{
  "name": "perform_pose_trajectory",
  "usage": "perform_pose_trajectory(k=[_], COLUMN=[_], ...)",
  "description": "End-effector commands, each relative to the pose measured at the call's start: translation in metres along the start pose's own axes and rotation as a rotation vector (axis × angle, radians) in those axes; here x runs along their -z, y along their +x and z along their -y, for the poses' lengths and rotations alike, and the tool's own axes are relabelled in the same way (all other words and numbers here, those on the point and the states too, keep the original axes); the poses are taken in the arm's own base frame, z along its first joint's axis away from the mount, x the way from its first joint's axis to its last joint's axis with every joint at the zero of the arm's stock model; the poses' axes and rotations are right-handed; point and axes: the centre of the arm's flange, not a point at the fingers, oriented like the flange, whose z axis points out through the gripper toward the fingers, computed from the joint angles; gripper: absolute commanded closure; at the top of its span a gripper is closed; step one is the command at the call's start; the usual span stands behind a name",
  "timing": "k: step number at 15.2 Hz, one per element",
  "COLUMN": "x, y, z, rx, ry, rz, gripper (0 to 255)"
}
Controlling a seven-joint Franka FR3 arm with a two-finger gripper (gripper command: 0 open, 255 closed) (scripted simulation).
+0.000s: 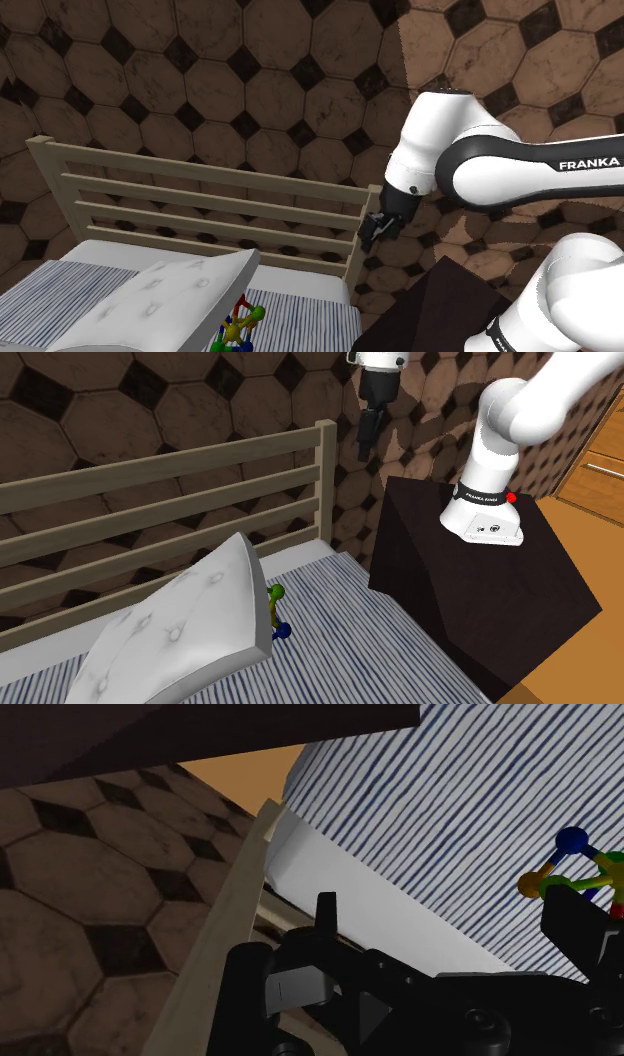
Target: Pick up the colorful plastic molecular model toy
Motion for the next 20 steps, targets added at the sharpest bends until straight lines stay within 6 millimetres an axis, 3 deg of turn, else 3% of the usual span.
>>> perform_pose_trajectory(k=[1,20], x=[-0.022,-0.189], y=[-0.001,0.035], z=[0.018,0.188], rx=[-0.015,-0.137], ry=[0.009,0.076], rz=[-0.016,-0.143], gripper=[0,0])
